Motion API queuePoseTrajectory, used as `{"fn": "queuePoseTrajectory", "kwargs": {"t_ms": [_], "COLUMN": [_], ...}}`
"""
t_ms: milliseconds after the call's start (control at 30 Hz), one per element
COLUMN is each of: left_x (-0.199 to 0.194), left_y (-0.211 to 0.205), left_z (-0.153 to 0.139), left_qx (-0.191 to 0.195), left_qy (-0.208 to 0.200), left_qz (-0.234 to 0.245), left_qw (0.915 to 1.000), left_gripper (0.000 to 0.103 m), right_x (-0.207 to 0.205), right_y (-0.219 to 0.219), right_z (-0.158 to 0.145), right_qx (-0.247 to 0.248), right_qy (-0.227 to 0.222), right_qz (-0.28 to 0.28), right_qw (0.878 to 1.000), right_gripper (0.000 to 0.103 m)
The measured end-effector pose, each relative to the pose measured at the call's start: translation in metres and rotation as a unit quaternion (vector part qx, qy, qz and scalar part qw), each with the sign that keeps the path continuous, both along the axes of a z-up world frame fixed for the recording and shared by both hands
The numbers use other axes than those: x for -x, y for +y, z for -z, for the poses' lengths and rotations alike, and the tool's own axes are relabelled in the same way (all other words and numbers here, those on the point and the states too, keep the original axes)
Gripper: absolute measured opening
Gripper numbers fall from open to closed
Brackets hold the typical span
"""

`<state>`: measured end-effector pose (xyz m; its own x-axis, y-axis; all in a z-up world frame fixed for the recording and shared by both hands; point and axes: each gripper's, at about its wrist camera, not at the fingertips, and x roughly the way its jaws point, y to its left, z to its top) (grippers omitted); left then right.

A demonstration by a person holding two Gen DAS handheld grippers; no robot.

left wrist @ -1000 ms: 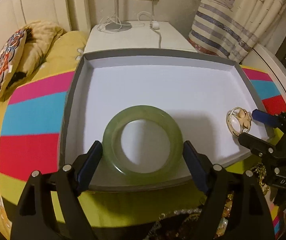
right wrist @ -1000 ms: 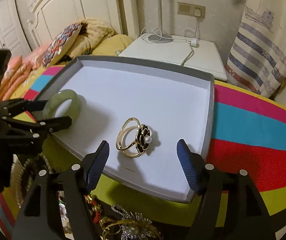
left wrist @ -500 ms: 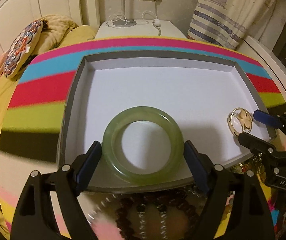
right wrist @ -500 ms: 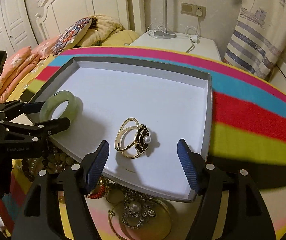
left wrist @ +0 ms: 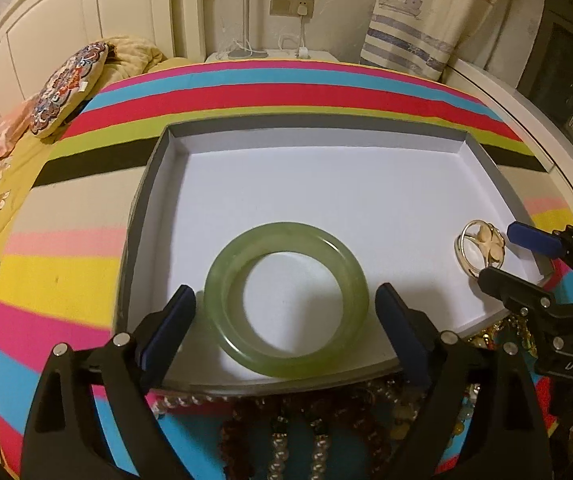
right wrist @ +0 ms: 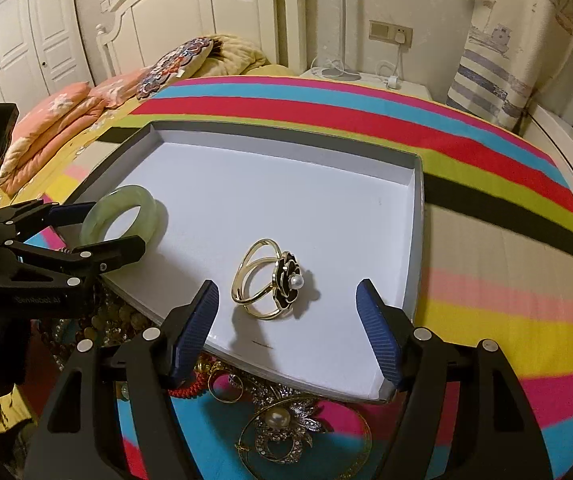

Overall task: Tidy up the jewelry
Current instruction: 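Carry the bangle and ring into the gray tray and open both grippers, then withdraw both grippers from the tray back toward the jewelry pile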

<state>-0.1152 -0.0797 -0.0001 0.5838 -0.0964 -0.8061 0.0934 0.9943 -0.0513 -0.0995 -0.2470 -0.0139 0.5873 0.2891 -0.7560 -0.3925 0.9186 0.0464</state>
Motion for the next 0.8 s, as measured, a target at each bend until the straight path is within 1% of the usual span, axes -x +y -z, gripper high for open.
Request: {"fn": "queuePoseTrajectory", "kwargs": {"t_ms": [100, 133, 167, 200, 233, 267, 300, 333, 367, 433, 500, 533, 633, 700, 800], "left_x": [0.017, 0.018, 0.023, 0.025, 0.038, 0.046, 0.061, 0.075, 0.088, 0.113, 0.124, 0.129, 0.142, 0.151, 0.163], "left_y": [-0.002, -0.001, 0.001, 0.003, 0.008, 0.012, 0.017, 0.023, 0.028, 0.041, 0.053, 0.061, 0.077, 0.085, 0.085], "left_z": [-0.001, -0.001, -0.004, -0.008, -0.017, -0.024, -0.036, -0.044, -0.05, -0.057, -0.054, -0.049, -0.038, -0.033, -0.025], "left_qx": [0.0, 0.003, 0.016, 0.022, 0.034, 0.041, 0.049, 0.053, 0.054, 0.055, 0.069, 0.085, 0.099, 0.094, 0.066], "left_qy": [-0.004, -0.005, -0.01, -0.019, -0.05, -0.072, -0.11, -0.143, -0.17, -0.205, -0.196, -0.181, -0.165, -0.161, -0.158], "left_qz": [0.005, 0.006, 0.009, 0.009, 0.004, 0.002, 0.001, -0.002, -0.009, -0.031, -0.048, -0.057, -0.086, -0.098, -0.094], "left_qw": [1.0, 1.0, 0.9998, 0.9995, 0.9982, 0.9965, 0.9927, 0.9884, 0.984, 0.9767, 0.977, 0.9782, 0.9777, 0.9774, 0.9807], "left_gripper": [0.092, 0.092, 0.092, 0.092, 0.092, 0.093, 0.095, 0.101, 0.101, 0.101, 0.101, 0.101, 0.101, 0.101, 0.101], "right_x": [0.013, 0.016, 0.025, 0.03, 0.04, 0.048, 0.055, 0.064, 0.07, 0.082, 0.092, 0.094, 0.104, 0.104, 0.098], "right_y": [-0.003, -0.006, -0.015, -0.023, -0.033, -0.042, -0.048, -0.058, -0.063, -0.078, -0.083, -0.082, -0.067, -0.058, -0.056], "right_z": [-0.001, -0.005, -0.014, -0.023, -0.033, -0.04, -0.043, -0.045, -0.043, -0.033, -0.021, -0.017, -0.001, 0.003, 0.008], "right_qx": [-0.008, -0.021, -0.041, -0.05, -0.059, -0.063, -0.062, -0.056, -0.052, -0.051, -0.052, -0.05, -0.016, 0.004, -0.002], "right_qy": [0.004, 0.004, -0.021, -0.042, -0.067, -0.081, -0.089, -0.096, -0.097, -0.083, -0.069, -0.065, -0.052, -0.05, -0.032], "right_qz": [-0.004, -0.005, 0.003, 0.009, 0.011, 0.013, 0.015, 0.02, 0.023, 0.027, 0.027, 0.022, -0.009, -0.015, -0.007], "right_qw": [1.0, 1.0, 0.999, 0.998, 0.996, 0.995, 0.994, 0.994, 0.994, 0.995, 0.996, 0.996, 0.998, 0.999, 0.999], "right_gripper": [0.069, 0.075, 0.078, 0.084, 0.086, 0.086, 0.086, 0.086, 0.086, 0.086, 0.086, 0.086, 0.086, 0.086, 0.086]}}
